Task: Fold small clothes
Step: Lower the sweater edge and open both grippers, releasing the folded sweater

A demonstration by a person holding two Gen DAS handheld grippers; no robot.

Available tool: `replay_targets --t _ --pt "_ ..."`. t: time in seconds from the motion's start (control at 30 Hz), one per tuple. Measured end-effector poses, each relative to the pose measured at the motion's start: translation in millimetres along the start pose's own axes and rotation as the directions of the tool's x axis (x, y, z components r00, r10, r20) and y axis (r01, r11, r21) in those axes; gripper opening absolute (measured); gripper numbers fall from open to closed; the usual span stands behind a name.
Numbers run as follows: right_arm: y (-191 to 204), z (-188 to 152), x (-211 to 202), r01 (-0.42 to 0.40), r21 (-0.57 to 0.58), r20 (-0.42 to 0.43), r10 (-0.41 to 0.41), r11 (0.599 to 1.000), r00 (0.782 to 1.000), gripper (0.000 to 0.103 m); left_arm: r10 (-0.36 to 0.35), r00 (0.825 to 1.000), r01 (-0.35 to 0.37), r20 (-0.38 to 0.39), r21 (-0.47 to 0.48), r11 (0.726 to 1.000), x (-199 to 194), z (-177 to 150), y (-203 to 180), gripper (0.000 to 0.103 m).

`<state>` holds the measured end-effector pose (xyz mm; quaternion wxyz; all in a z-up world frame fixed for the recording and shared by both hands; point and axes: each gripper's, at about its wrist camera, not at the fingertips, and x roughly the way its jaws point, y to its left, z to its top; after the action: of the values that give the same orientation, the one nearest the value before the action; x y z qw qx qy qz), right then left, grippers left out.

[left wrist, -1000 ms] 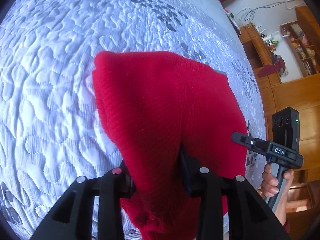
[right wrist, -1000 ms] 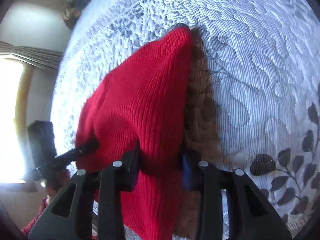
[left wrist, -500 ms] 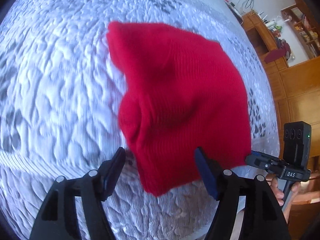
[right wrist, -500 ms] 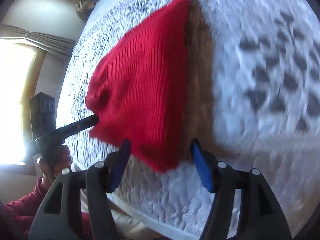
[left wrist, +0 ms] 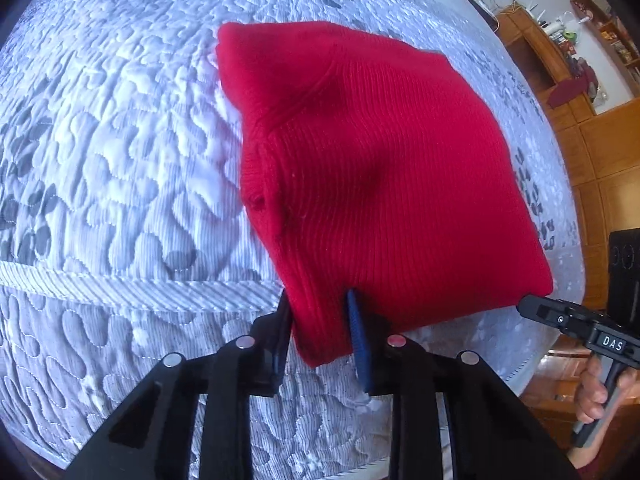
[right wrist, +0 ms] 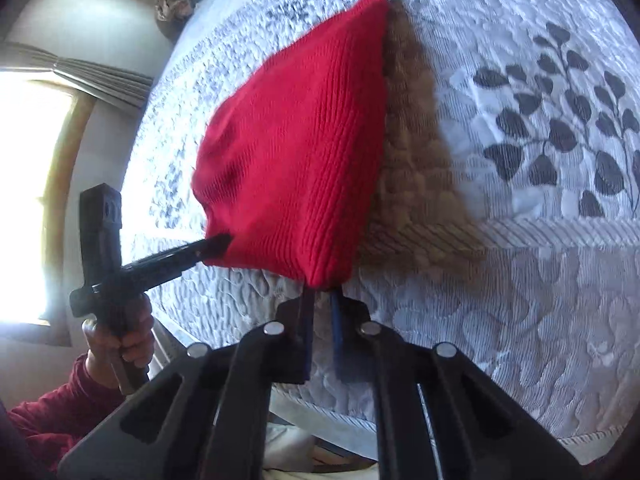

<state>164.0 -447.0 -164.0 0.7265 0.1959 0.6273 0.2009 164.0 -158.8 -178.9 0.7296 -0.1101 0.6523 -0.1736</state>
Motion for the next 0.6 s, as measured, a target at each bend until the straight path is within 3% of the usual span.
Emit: replay_targets --t 0.33,0.43,0.5,0.6 --pt "-12 -3 25 0.031 0.031 -0.017 -0.031 0.999 0.999 0.006 0.002 0.998 -0.003 0.060 0.014 1.000 6 -12 3 0.032" --pt "-6 -9 18 0.052 0.013 0.003 -0.052 0.999 0.999 0.012 -0.001 0.997 0.000 0.073 0.007 1.000 1 -11 4 0.035" --pt "0 -15 13 0.091 -0.008 0.025 -0.091 0.996 0.996 0.012 0.038 0.995 -0.039 0.097 0.006 0.999 -4 -15 1 0.047" --pt "10 -24 7 0.140 -0.042 0.060 -0.138 0.989 0.989 0.015 0.087 0.985 -0.094 0.146 0.036 0.995 -16 -24 -6 0.050"
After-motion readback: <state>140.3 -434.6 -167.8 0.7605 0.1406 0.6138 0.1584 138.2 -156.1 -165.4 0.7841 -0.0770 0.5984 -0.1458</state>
